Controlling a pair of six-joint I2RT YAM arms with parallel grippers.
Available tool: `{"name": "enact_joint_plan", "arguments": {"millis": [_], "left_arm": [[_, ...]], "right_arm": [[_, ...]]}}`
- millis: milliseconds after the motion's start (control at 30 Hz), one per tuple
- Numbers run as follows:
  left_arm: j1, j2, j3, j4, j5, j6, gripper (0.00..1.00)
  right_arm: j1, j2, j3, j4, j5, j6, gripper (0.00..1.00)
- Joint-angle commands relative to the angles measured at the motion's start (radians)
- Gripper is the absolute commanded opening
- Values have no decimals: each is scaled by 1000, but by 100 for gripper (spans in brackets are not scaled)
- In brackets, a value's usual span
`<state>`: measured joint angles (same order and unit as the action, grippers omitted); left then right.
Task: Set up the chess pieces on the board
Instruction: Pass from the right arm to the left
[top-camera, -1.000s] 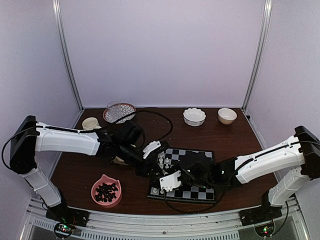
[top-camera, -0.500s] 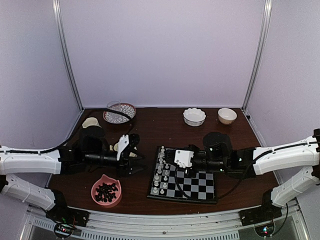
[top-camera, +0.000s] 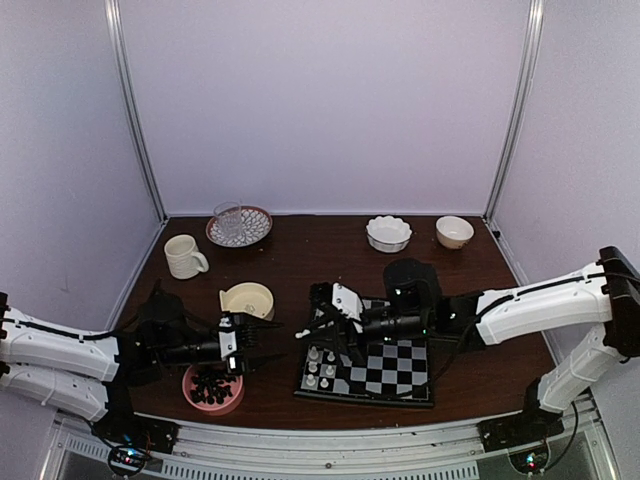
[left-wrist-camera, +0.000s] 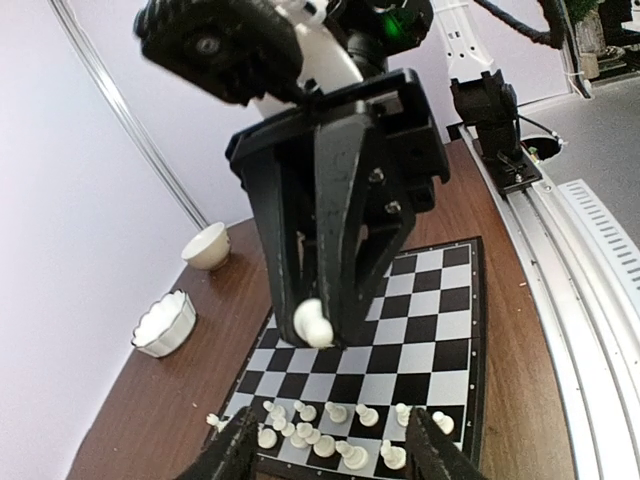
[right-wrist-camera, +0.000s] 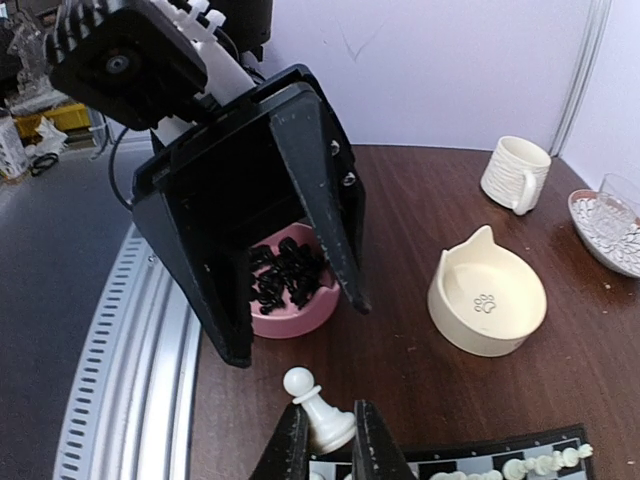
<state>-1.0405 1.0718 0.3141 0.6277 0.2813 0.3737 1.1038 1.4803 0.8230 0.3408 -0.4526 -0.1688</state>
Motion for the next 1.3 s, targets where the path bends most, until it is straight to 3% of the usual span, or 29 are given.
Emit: {"name": "enact_joint_plan", "arguments": {"millis": [0, 233, 433, 633, 1067, 1267], "left_arm": [[-10, -10, 0, 102, -7, 118, 50], [-10, 9, 9, 96, 30, 122, 45], [-10, 25, 26, 72, 69, 126, 29], [-10, 24, 30, 59, 93, 132, 21], [-10, 12, 17, 83, 106, 122, 26], [-10, 13, 18, 83, 115, 115, 14]], "right_arm": [[-3, 49, 50, 65, -116, 129, 7], [-2, 98, 71, 91, -158, 166, 7], [-2, 118, 78, 113, -187, 169, 7], [-2, 126, 80, 119, -197, 198, 7], [-1, 136, 82, 113, -192, 191, 6], [-2, 141, 84, 113, -193, 191, 7]]}}
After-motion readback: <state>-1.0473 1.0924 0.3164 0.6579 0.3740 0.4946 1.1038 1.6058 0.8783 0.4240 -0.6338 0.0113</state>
